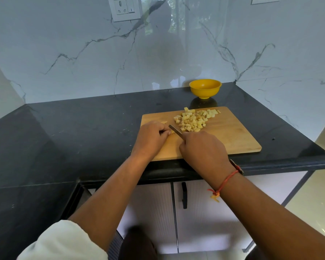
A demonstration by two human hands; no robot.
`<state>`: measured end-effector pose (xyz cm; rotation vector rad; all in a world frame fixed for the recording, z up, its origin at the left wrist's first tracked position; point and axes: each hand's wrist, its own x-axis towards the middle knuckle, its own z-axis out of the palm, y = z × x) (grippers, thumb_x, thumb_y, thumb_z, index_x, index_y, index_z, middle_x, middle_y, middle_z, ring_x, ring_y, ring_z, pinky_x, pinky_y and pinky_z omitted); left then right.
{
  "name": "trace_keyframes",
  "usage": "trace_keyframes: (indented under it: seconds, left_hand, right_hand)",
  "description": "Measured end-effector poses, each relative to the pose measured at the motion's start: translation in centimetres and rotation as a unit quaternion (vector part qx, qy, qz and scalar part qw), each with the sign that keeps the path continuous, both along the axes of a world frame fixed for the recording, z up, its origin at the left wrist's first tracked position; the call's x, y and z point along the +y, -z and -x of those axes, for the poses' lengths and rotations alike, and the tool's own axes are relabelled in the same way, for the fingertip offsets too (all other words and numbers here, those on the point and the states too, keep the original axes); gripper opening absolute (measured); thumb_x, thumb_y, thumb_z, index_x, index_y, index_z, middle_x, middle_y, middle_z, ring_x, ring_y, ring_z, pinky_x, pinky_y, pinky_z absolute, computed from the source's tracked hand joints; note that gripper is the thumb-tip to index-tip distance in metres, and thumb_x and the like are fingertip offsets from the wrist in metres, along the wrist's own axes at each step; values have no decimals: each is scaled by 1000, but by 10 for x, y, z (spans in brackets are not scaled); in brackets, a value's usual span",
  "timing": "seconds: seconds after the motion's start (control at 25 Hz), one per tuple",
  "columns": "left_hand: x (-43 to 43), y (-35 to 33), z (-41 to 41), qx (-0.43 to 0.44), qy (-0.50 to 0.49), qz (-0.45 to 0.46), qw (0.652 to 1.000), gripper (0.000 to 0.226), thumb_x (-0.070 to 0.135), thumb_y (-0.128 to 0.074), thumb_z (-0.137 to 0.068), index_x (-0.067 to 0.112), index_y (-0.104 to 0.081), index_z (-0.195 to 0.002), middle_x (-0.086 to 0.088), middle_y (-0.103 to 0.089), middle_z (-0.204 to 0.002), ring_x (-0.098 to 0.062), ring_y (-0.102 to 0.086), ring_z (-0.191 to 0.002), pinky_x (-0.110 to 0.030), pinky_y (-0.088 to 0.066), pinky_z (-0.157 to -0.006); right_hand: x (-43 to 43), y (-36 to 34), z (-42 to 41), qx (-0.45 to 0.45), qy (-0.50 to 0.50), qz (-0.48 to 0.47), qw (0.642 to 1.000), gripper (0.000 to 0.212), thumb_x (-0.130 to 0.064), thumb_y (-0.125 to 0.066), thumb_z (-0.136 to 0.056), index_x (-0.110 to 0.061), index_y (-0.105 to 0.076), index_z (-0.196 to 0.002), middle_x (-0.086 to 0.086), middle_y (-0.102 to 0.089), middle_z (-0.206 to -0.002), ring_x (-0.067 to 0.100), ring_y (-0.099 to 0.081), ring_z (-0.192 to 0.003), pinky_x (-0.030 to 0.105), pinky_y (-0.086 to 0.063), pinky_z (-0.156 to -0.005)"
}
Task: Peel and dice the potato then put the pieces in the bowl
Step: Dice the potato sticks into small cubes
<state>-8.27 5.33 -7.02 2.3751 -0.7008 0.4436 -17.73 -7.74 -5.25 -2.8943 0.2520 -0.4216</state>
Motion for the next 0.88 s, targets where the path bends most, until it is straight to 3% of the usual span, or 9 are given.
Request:
trace_keyframes:
  seconds: [0.08, 0.36, 0.64, 0.8, 0.88]
  left_hand:
    - [0, -1, 0, 2, 1, -6, 1000, 14, 23, -66, -94, 20, -78, -102, 6, -73, -98, -1, -56, -86, -19, -41, -81]
    - [-3, 1, 0, 0, -12, 3, 1000, 13, 25, -69, -92, 19, -79, -98, 5, -75, -94, -6, -65, -88, -26, -52, -86]
    - [-3, 0, 1, 10, -24, 7, 1000, 15, 29, -67, -94, 20, -78, -100, 6, -74, -96, -3, -61, -87, -15, -40, -79]
    - [-2, -1, 3, 7, -21, 13, 1000, 16, 29, -67, -94, 19, -77, -102, 6, -73, -98, 0, -57, -86, -18, -40, -82]
    - [-1, -1, 4, 9, -21, 15, 1000, 17, 30, -68, -93, 20, -77, -104, 6, -73, -99, 0, -57, -86, -18, -42, -82]
  right_hand:
    - [1, -2, -3, 21, -6, 10, 1000, 25, -25, -43, -103, -20, -66, -114, 3, -63, -94, 20, -63, -85, 35, -55, -75]
    - [-2, -10, -1, 92, -28, 55, 994, 26, -20, -50, -102, -20, -61, -125, 6, -64, -110, 22, -63, -101, 33, -48, -78]
    - [-18, -3, 26, 52, -47, 89, 994, 38, -24, -47, -103, -29, -45, -140, -4, -41, -85, 16, -48, -76, 32, -43, -63]
    - [-22, -7, 31, 6, -27, 38, 999, 39, -32, -38, -104, -35, -49, -141, -2, -56, -94, 18, -57, -82, 34, -52, -67]
    - [-20, -9, 29, -7, -22, 16, 1000, 40, -34, -37, -104, -34, -49, -143, -2, -56, -91, 16, -56, -79, 32, -50, -65]
